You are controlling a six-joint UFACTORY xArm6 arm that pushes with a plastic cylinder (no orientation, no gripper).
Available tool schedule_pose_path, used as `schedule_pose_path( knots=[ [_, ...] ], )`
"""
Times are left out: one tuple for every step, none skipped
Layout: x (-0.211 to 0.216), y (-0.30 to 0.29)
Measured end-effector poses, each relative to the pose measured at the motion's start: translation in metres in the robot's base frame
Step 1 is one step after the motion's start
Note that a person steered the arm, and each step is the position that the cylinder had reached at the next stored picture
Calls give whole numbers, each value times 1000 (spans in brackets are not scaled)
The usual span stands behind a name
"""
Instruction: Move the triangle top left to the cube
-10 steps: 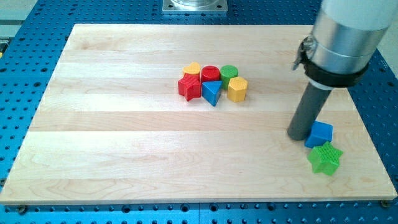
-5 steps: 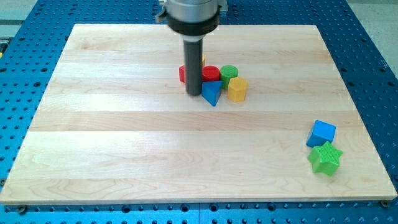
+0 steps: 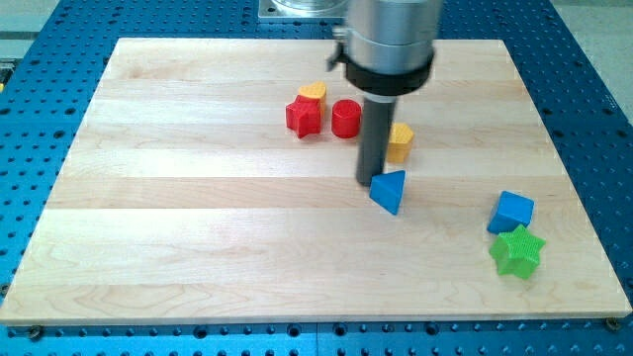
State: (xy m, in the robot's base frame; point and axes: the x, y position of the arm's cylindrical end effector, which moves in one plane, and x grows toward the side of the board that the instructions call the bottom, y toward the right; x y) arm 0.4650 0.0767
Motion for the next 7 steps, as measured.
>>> schedule_pose_path(
  knots=[
    [20, -51],
    [56, -58],
    [50, -22],
    [29, -28],
    [22, -110],
    [19, -93],
    [47, -87]
  ],
)
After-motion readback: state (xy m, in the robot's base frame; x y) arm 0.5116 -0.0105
